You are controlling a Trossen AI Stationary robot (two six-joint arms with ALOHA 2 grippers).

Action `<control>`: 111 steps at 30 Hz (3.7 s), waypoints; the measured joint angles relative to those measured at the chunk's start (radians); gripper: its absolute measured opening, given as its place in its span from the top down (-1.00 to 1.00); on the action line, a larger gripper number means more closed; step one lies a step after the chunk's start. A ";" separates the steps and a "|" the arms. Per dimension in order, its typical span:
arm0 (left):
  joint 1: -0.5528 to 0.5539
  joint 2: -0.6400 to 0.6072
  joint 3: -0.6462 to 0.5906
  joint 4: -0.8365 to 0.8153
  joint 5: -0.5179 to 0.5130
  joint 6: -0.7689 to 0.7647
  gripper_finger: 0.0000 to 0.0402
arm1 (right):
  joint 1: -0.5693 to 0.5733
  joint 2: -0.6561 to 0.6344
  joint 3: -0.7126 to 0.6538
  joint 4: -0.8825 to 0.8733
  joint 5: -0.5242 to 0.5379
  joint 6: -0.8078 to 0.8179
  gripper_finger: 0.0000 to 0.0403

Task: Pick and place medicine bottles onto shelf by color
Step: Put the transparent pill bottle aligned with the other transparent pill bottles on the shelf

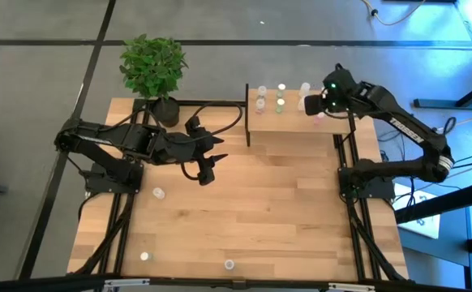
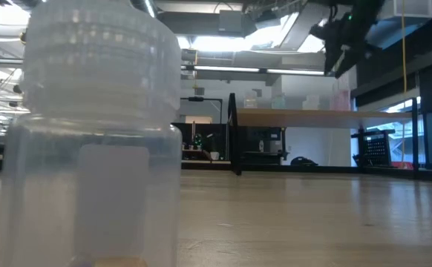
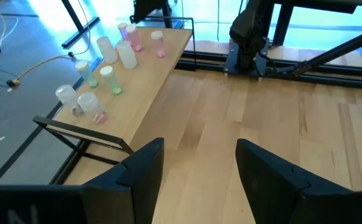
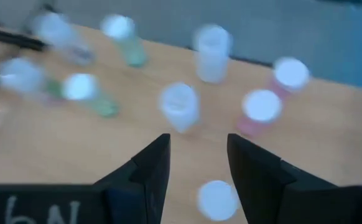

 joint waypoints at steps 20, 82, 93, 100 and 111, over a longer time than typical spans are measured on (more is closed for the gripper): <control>-0.050 0.000 0.000 -0.233 0.000 -0.261 0.03 | 0.707 -0.151 0.000 0.367 -0.052 -0.373 0.20; -0.322 0.002 -0.454 -0.534 0.446 -1.467 0.03 | 1.034 0.153 0.000 0.590 -0.433 -0.413 0.20; -0.275 0.000 -0.454 -0.665 0.446 -1.408 0.03 | 1.035 0.153 0.000 0.589 -0.433 -0.407 0.20; -0.211 0.000 -0.454 -0.714 0.434 -1.268 0.03 | 1.035 0.153 0.000 0.589 -0.433 -0.387 0.20; -0.284 -0.001 -0.455 -0.107 0.409 -0.900 0.03 | 1.051 0.152 0.000 0.584 -0.441 -0.385 0.20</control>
